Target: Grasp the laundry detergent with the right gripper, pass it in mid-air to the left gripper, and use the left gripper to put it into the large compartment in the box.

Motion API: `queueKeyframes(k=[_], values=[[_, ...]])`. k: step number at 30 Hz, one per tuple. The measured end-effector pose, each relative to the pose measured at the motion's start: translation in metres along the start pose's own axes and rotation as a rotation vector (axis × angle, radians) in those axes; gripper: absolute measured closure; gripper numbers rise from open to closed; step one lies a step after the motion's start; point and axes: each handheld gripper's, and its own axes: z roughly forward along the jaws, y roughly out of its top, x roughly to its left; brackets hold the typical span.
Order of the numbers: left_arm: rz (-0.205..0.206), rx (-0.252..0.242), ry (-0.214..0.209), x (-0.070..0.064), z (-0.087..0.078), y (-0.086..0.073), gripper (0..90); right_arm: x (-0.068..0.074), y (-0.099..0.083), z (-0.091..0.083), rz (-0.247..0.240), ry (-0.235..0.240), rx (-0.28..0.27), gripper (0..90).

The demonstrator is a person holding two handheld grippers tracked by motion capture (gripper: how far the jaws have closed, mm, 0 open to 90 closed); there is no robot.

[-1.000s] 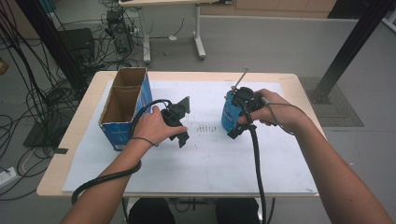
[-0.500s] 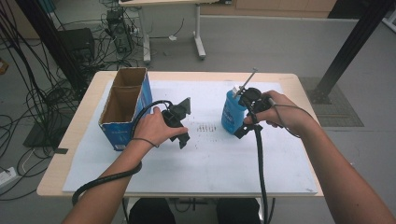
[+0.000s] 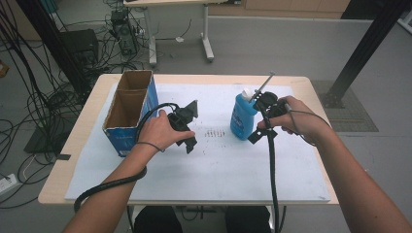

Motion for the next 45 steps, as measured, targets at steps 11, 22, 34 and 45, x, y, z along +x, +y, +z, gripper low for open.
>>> queueKeyframes(k=[11, 22, 34, 45], values=[[0.004, 0.004, 0.005, -0.002, -0.002, 0.001, 6.0, -0.004, -0.007, 0.002, 0.102, -0.026, 0.013, 7.7], [0.002, 0.009, 0.004, -0.002, -0.002, 0.001, 6.0, -0.006, -0.015, 0.005, 0.149, -0.04, 0.005, 7.7], [0.001, 0.006, 0.008, -0.004, -0.004, 0.001, 6.0, -0.009, -0.022, 0.008, 0.181, -0.053, 0.004, 7.7], [0.003, 0.005, 0.009, -0.007, -0.004, 0.002, 6.1, -0.01, -0.03, 0.011, 0.207, -0.064, -0.002, 7.7]])
